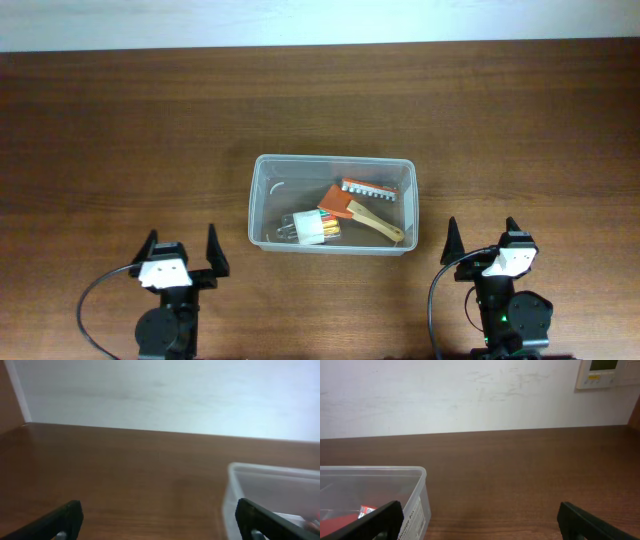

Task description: Pack container

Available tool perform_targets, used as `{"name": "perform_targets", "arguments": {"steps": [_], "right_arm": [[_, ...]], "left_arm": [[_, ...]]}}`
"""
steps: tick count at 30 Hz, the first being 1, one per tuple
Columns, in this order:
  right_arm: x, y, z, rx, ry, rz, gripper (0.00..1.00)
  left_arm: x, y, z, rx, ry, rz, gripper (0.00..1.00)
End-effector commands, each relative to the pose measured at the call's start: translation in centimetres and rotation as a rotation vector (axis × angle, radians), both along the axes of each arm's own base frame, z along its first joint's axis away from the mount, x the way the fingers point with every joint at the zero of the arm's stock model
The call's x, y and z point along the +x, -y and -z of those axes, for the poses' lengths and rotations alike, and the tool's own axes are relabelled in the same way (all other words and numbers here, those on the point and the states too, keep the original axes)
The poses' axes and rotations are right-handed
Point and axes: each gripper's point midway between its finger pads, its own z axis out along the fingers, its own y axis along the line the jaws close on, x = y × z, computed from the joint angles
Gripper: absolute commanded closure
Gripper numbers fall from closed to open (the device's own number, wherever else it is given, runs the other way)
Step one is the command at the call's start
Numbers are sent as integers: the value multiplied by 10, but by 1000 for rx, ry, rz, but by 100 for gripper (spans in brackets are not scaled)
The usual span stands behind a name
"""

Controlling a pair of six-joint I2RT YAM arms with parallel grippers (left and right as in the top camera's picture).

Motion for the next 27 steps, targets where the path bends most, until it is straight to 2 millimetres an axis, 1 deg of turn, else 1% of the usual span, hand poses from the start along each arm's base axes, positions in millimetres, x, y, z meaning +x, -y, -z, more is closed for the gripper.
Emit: {"name": "perform_targets", "arguments": {"steps": [1,8,11,27], "right_arm": [[0,1,2,6,-1,10,1],[0,1,2,6,-1,10,1],[0,1,2,6,-1,10,1],[0,1,2,6,-1,10,1]], "left_arm": [[0,22,4,59,-7,133,1],[0,23,4,51,-7,135,1],[-1,28,3,49,-5,165,1],[-1,28,3,49,-5,165,1]]}}
